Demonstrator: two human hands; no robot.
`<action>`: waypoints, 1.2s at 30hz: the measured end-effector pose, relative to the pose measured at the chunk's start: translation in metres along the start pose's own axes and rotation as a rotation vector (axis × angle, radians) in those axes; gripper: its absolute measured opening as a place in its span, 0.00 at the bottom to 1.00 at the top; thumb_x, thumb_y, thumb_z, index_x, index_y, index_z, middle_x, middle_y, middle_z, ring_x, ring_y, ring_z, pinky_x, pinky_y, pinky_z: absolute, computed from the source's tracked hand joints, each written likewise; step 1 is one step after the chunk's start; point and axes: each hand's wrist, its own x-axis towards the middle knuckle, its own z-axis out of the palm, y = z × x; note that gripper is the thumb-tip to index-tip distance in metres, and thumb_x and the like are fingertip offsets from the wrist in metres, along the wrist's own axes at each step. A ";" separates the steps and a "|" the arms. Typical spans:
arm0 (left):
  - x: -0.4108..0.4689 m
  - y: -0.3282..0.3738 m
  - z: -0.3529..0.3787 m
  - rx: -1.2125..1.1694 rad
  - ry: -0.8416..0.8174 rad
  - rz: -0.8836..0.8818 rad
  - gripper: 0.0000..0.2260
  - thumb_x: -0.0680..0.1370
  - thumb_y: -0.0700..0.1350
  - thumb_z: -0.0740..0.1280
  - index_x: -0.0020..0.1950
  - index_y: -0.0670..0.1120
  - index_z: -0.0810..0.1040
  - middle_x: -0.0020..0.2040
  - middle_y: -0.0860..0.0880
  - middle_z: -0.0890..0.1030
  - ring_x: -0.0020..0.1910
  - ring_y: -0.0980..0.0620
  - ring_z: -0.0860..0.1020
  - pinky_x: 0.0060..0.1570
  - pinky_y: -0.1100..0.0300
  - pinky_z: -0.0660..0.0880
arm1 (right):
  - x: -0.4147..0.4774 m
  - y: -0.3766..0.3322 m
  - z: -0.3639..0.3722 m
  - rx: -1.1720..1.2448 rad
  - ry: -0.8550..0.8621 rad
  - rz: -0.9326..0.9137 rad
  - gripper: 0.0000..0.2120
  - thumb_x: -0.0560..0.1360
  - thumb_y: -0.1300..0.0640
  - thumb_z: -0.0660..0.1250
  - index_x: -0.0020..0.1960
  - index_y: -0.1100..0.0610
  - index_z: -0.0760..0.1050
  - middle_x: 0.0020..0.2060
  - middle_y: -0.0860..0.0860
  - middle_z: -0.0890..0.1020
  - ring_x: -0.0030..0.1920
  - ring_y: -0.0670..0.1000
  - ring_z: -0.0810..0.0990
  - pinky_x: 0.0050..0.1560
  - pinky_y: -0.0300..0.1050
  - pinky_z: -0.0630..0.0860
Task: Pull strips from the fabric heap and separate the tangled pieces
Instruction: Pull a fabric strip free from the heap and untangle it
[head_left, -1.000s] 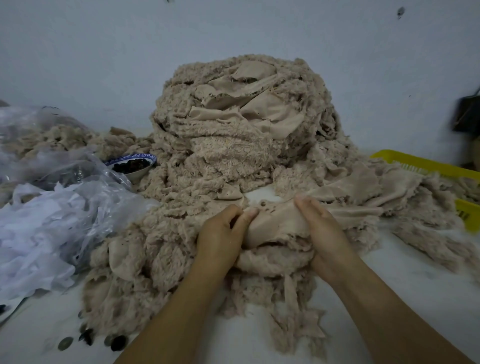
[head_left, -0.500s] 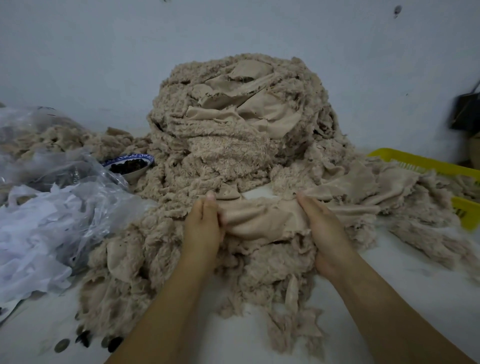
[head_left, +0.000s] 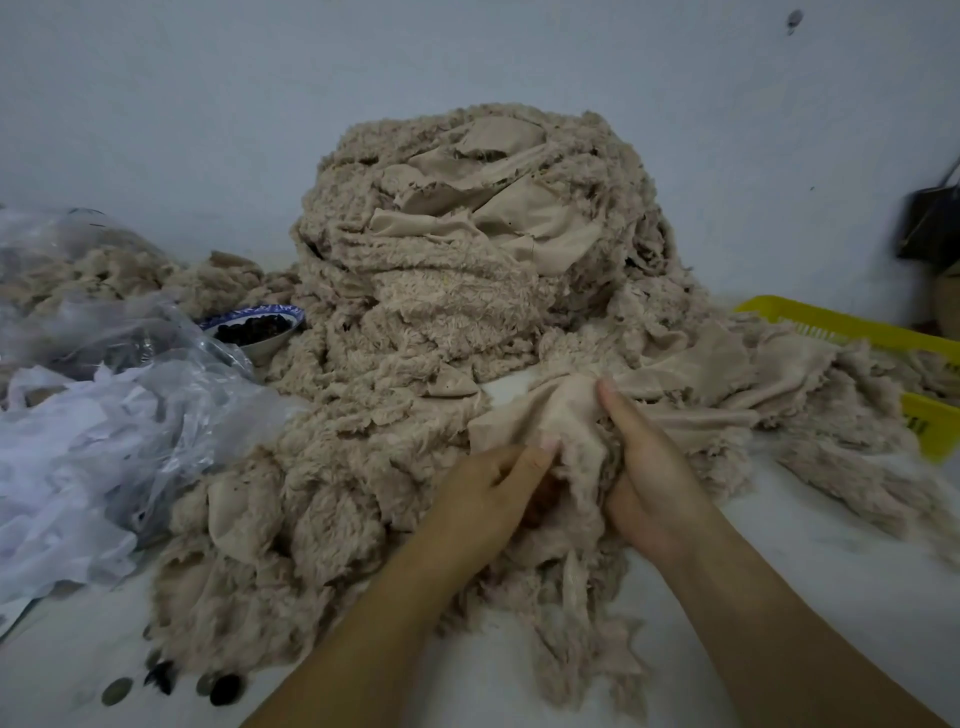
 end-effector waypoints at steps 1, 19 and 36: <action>0.000 0.000 0.002 -0.007 -0.024 -0.017 0.22 0.70 0.78 0.55 0.39 0.66 0.81 0.37 0.67 0.82 0.38 0.70 0.79 0.37 0.77 0.70 | 0.000 0.002 0.001 -0.004 -0.028 -0.003 0.21 0.81 0.48 0.62 0.64 0.63 0.78 0.56 0.62 0.84 0.58 0.58 0.83 0.61 0.54 0.79; 0.013 -0.008 -0.002 -0.121 0.238 0.020 0.08 0.81 0.47 0.68 0.52 0.61 0.77 0.57 0.59 0.76 0.50 0.69 0.77 0.47 0.73 0.75 | 0.000 0.005 0.004 -0.001 0.084 0.021 0.18 0.80 0.54 0.62 0.42 0.61 0.86 0.47 0.60 0.86 0.45 0.55 0.87 0.37 0.46 0.82; 0.019 -0.008 -0.015 -1.261 0.170 -0.361 0.07 0.70 0.48 0.73 0.41 0.45 0.86 0.34 0.51 0.78 0.28 0.58 0.73 0.23 0.67 0.68 | -0.002 0.002 -0.004 0.126 -0.012 0.118 0.18 0.71 0.54 0.65 0.58 0.61 0.80 0.52 0.60 0.85 0.45 0.55 0.86 0.40 0.47 0.83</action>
